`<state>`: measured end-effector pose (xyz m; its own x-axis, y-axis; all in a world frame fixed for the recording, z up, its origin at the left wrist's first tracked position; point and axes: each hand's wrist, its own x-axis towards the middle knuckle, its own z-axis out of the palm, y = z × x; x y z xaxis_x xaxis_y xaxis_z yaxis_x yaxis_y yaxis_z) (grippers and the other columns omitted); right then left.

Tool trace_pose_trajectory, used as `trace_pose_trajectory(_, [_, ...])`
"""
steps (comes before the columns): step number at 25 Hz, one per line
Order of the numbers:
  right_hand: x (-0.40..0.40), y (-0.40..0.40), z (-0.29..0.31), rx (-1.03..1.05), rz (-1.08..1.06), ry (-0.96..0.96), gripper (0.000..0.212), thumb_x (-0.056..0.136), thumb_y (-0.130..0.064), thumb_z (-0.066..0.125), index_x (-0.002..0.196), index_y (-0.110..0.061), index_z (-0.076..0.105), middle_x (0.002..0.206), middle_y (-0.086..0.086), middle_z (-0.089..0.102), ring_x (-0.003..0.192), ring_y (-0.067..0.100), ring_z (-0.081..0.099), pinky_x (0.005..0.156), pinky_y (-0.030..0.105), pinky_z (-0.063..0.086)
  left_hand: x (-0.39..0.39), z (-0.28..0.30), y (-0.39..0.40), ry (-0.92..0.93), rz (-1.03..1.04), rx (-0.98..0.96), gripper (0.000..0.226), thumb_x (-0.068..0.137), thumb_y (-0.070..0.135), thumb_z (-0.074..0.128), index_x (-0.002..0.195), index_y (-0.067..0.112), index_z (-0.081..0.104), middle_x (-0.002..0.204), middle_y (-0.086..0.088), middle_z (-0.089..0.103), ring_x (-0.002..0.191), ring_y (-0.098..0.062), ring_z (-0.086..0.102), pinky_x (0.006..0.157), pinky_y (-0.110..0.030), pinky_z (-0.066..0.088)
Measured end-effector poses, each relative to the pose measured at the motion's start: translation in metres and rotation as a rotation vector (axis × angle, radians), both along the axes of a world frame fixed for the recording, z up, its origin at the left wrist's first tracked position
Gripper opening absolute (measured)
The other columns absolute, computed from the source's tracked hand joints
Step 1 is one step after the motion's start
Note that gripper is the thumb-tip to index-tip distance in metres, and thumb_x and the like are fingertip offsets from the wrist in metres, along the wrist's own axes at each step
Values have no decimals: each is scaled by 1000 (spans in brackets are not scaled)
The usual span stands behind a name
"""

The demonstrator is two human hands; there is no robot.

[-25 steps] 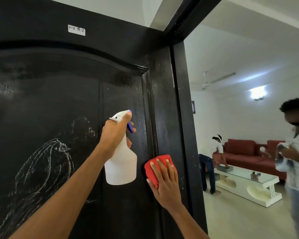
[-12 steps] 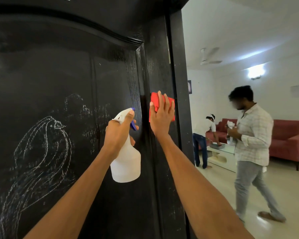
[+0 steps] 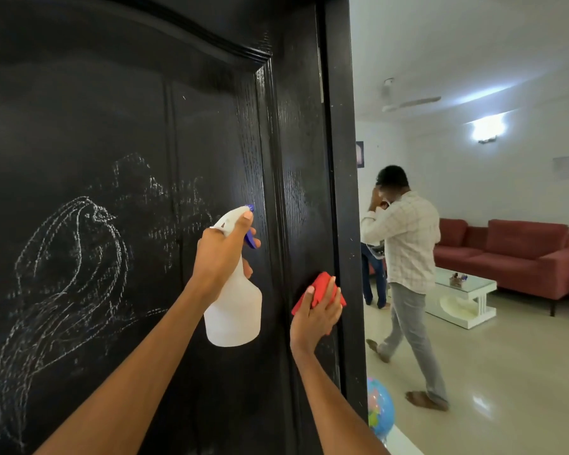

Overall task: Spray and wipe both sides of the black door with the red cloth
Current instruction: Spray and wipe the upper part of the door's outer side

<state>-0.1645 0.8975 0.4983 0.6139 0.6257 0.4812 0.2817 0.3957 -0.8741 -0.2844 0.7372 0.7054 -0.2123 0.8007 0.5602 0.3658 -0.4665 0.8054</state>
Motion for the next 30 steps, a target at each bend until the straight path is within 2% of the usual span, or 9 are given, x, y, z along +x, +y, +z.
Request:
trace_pose_trajectory(4, [-31, -11, 99, 266, 19, -119, 64, 104, -57, 35, 161, -32, 21, 166, 3, 26, 152, 34, 20, 122, 58, 18, -5, 15, -10, 3, 23, 50, 38, 100, 52, 52, 88, 20, 69, 86, 0, 77, 51, -32, 64, 57, -35, 57])
trace_pose_trajectory(9, [-57, -2, 259, 498, -43, -370, 63, 103, -54, 40, 158, -26, 32, 162, 8, 34, 149, 40, 26, 115, 63, 29, -34, 63, -32, -12, 107, 123, 36, 98, 55, 54, 85, 24, 68, 82, 4, 77, 51, -33, 64, 60, -38, 59])
trace_pose_trajectory(15, [-90, -23, 404, 612, -31, -480, 63, 99, -57, 36, 156, -30, 40, 159, 6, 39, 147, 42, 29, 111, 64, 31, -74, 128, -60, -34, 237, 206, 43, 98, 56, 53, 88, 18, 69, 85, 0, 76, 55, -30, 64, 57, -33, 57])
trace_pose_trajectory(17, [-111, -39, 418, 748, -52, -679, 59, 99, -55, 43, 154, -32, 43, 157, 4, 42, 146, 39, 31, 110, 60, 32, -84, 141, -67, -38, 240, 239, 45, 98, 55, 54, 88, 14, 71, 84, -1, 77, 54, -31, 64, 58, -34, 56])
trace_pose_trajectory(19, [-123, -45, 403, 890, -106, -937, 57, 98, -54, 50, 151, -35, 47, 154, 0, 45, 145, 35, 34, 110, 53, 34, -92, 146, -72, -42, 245, 251, 46, 97, 55, 54, 88, 13, 72, 83, 0, 78, 52, -32, 64, 59, -35, 56])
trace_pose_trajectory(20, [-118, -42, 392, 931, -144, -993, 57, 98, -55, 52, 151, -36, 47, 154, -1, 46, 145, 34, 36, 110, 52, 35, -96, 147, -73, -41, 247, 250, 46, 98, 55, 54, 89, 13, 72, 83, -1, 78, 52, -32, 64, 60, -36, 56])
trace_pose_trajectory(22, [-94, -24, 365, 913, -194, -917, 57, 98, -59, 53, 151, -37, 47, 154, -2, 47, 143, 32, 40, 108, 50, 37, -104, 145, -74, -41, 266, 234, 45, 98, 55, 53, 93, 14, 71, 84, -2, 78, 53, -31, 64, 60, -36, 57])
trace_pose_trajectory(26, [-61, -10, 306, 605, -198, -536, 59, 102, -58, 46, 155, -34, 38, 158, 0, 39, 144, 34, 37, 106, 54, 41, -116, 136, -73, -8, 294, 195, 43, 98, 55, 52, 98, 15, 69, 89, -5, 76, 53, -26, 64, 55, -32, 57])
trace_pose_trajectory(30, [-99, -30, 313, 422, -137, -316, 58, 104, -53, 44, 157, -33, 33, 160, 6, 36, 146, 42, 31, 109, 65, 34, -133, 133, -83, -7, 301, 203, 43, 98, 55, 52, 100, 16, 69, 91, -5, 76, 52, -26, 63, 53, -31, 56])
